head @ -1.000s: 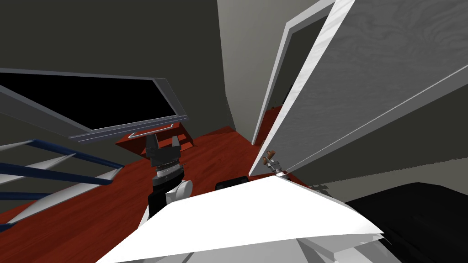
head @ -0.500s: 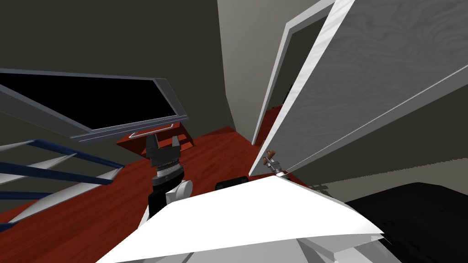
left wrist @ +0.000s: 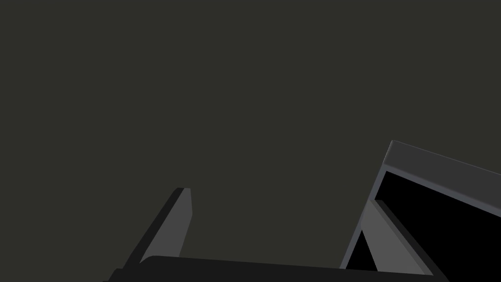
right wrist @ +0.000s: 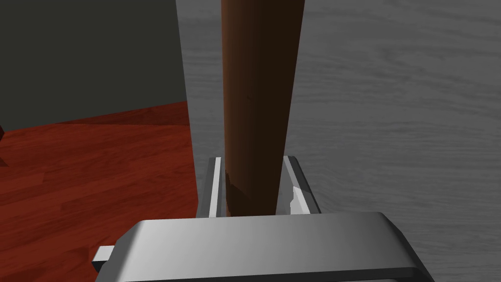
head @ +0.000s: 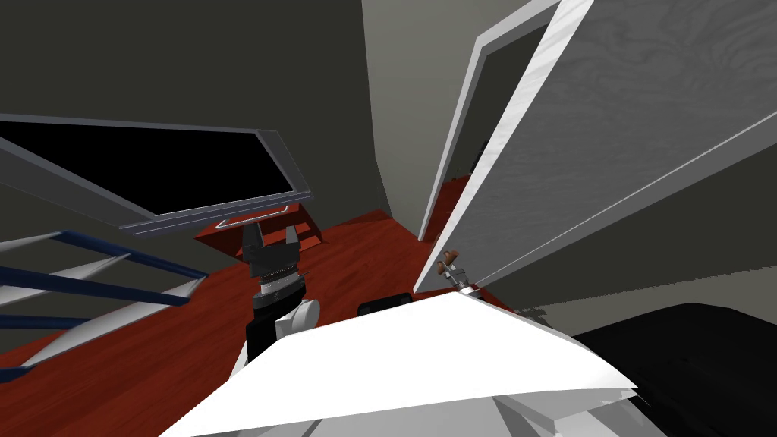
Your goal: Pull the door open
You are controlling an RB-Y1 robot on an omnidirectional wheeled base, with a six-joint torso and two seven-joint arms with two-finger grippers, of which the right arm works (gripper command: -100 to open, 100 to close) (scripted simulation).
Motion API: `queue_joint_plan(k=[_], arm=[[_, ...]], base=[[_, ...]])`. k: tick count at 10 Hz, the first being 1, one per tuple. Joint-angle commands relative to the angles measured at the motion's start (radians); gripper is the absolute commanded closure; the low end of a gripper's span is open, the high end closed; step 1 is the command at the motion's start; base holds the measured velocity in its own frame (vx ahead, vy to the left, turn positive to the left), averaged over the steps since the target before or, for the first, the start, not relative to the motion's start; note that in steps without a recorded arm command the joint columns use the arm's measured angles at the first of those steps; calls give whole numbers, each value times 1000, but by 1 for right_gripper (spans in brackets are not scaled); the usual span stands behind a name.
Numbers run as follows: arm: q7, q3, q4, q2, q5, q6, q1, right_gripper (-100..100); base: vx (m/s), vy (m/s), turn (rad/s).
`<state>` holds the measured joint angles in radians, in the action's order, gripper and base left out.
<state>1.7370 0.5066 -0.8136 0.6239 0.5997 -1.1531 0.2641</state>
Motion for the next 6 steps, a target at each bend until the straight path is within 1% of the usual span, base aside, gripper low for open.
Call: queue_joint_plan(k=[1,5,6], arm=[[2,6,2,-5,-4,-4,-1,100],[2,6,2,-5,-4,-4,-1,100],[7,8,5,1,-6,-11,4,100]], base=[[-2,8,22],[0,-1,-4],[-5,15,42]])
